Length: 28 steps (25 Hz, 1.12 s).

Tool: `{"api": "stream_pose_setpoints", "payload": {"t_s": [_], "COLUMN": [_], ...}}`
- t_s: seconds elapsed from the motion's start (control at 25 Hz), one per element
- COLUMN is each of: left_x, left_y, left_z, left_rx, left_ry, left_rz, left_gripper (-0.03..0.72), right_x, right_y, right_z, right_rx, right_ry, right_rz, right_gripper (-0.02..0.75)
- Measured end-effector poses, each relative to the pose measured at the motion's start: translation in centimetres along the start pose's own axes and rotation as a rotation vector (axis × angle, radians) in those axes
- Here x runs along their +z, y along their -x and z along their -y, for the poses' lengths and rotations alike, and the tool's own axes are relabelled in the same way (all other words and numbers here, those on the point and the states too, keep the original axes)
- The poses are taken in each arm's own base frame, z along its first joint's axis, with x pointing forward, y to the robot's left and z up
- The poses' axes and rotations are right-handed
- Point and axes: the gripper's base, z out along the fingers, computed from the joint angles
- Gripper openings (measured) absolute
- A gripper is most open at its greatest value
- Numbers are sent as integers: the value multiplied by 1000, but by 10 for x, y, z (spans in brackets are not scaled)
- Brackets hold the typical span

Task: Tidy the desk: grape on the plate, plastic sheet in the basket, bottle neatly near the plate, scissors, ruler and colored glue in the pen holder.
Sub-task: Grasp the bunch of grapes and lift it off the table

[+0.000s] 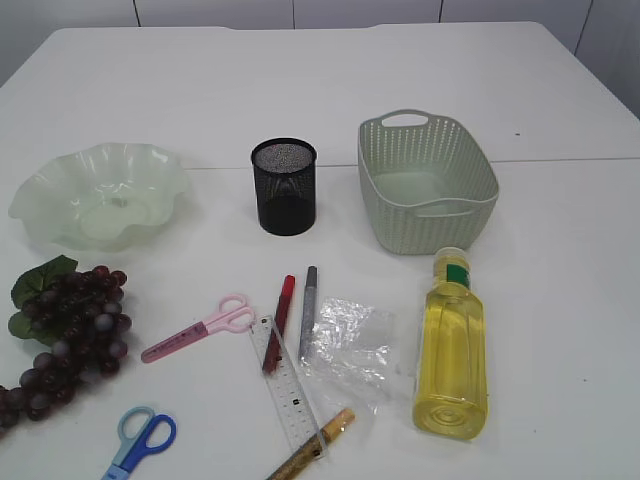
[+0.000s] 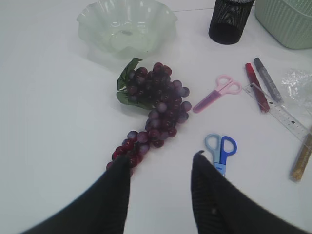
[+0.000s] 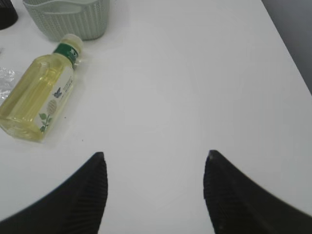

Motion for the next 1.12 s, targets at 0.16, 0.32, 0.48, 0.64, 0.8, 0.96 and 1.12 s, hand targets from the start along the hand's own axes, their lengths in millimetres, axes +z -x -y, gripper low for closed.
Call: {"api": "stream_pose_setpoints", "payload": {"t_s": [0.16, 0.32, 0.48, 0.64, 0.8, 0.96, 1.12], "left_x": [0, 0, 0, 0, 1, 8, 13], "left_y": [0, 0, 0, 0, 1, 10, 31], "left_z": [0, 0, 0, 3, 3, 7, 14], "left_rx": [0, 0, -2, -14, -19, -47, -82], "left_ry": [0, 0, -4, -28, -36, -71, -124], "left_rz": [0, 0, 0, 0, -10, -148, -285], "left_gripper": [307, 307, 307, 307, 309, 309, 313], "right_x": [6, 18, 27, 33, 38, 42, 44], "right_y": [7, 15, 21, 31, 44, 57, 69], "right_z": [-1, -2, -6, -10, -11, -14, -17], "right_rx": [38, 70, 134, 154, 154, 172, 195], "right_ry": [-12, -24, -20, 4, 4, 13, 41], "right_rz": [-138, -244, -319, -370, -412, -437, -451], "right_gripper": [458, 458, 457, 457, 458, 458, 457]}}
